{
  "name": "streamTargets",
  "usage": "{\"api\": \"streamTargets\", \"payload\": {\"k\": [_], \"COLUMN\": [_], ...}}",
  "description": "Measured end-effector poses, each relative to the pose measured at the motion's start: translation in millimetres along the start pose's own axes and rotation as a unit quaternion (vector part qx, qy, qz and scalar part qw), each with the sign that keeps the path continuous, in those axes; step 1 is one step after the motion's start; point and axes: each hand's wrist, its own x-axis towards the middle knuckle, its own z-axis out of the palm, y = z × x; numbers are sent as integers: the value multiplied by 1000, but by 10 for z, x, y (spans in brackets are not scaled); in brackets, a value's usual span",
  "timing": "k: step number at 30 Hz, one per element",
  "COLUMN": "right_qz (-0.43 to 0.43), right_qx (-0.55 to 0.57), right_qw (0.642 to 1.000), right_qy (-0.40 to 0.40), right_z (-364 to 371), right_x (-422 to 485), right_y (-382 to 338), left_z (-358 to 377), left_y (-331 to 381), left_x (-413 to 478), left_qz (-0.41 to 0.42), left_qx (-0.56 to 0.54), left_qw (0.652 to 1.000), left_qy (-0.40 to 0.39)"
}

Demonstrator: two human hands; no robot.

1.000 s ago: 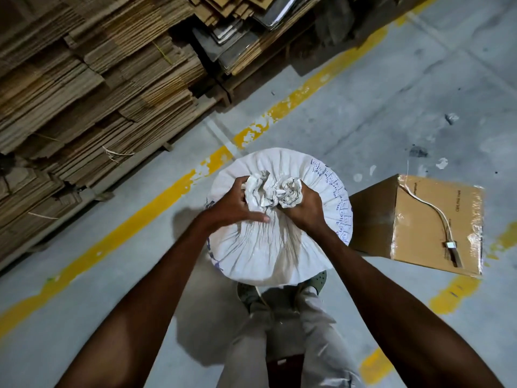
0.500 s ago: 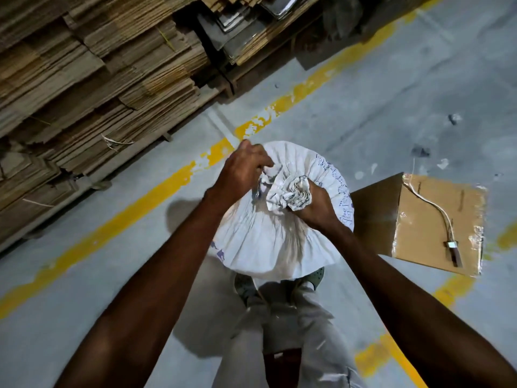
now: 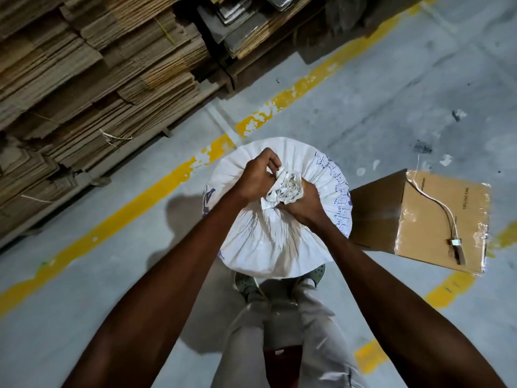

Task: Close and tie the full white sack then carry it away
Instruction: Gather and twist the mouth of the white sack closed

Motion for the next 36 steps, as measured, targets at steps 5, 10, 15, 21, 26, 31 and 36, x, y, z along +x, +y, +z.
{"api": "streamTargets", "payload": {"k": [5, 10, 15, 21, 26, 31, 36], "right_qz": [79, 95, 53, 6, 65, -74, -135], "right_qx": [-15, 42, 118, -29, -226, -10, 129], "right_qw": [995, 989, 991, 996, 969, 970, 978], "right_qy": [65, 109, -30, -86, -80, -231, -97], "right_z": [-73, 218, 303, -431, -344, 37, 318], "right_x": [56, -35, -26, 250, 432, 694, 809], "right_y": [92, -129, -107, 458, 810, 913, 1189], "left_z": [-215, 620, 827, 514, 474, 633, 403], "left_y": [-284, -384, -401, -540, -1029, -1332, -1986], "left_x": [-345, -750, -404, 99, 483, 586, 705], "left_qz": [-38, -133, -231, -176, -179, -94, -187], "left_qx": [20, 22, -61, -103, -36, 57, 38], "left_qw": [989, 991, 970, 978, 975, 968, 979], "left_qy": [145, -20, 50, 36, -125, -223, -73]}}
